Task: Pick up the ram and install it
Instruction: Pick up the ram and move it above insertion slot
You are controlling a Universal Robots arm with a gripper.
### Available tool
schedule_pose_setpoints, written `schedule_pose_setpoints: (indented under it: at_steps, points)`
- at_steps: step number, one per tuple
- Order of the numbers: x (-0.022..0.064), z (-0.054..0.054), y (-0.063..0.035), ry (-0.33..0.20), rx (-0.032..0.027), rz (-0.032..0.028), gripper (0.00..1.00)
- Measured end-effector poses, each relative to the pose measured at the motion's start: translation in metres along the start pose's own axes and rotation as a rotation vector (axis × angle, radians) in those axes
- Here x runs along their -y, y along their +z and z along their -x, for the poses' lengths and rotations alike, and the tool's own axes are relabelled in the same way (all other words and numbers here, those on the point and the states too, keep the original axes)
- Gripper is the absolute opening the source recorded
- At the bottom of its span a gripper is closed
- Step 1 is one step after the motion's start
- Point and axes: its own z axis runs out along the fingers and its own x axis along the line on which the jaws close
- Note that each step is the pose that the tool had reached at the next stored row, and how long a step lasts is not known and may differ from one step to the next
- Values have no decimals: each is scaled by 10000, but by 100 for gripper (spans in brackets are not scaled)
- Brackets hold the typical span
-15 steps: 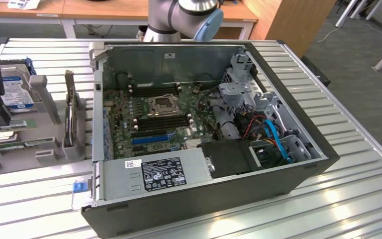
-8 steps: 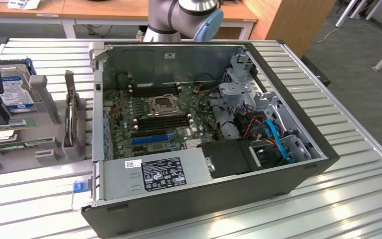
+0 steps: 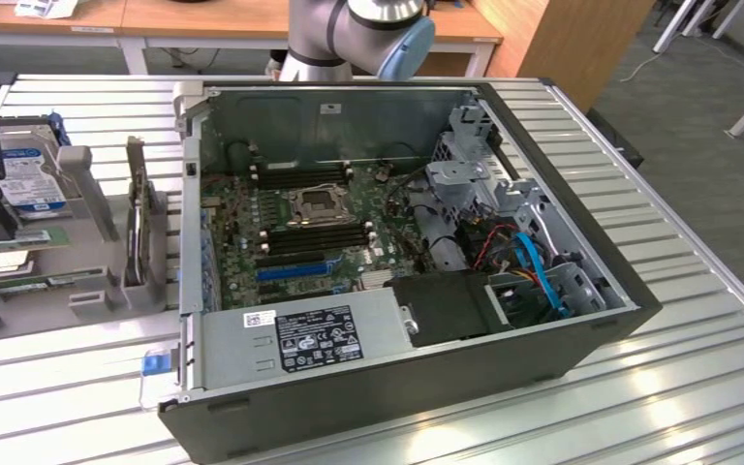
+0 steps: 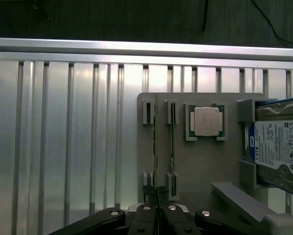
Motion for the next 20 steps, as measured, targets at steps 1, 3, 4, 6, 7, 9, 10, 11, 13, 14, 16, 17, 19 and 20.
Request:
schedule_pose_setpoints:
  at_steps: [1, 3, 4, 6, 7, 9, 10, 11, 13, 14, 16, 17, 19, 20]
  points:
    - [0, 0, -3, 0, 0, 0, 11]
    - [0, 0, -9, 1, 1, -1, 11]
    - [0, 0, -13, 1, 0, -1, 11]
    - [0, 1, -20, 2, 0, 0, 11]
    - [0, 1, -23, 2, 1, 0, 11]
    - [0, 1, -30, 2, 0, 0, 11]
    - [0, 1, -33, 2, 0, 0, 11]
    - [0, 1, -35, 3, 1, -1, 11]
    - [0, 1, -42, 3, 0, 0, 11]
    - [0, 1, -45, 4, 0, 0, 11]
    - [0, 1, -52, 5, 0, 0, 11]
    - [0, 2, -55, 5, 1, -1, 11]
    - [0, 2, -61, 5, 0, 0, 11]
    - [0, 2, -64, 5, 1, -1, 11]
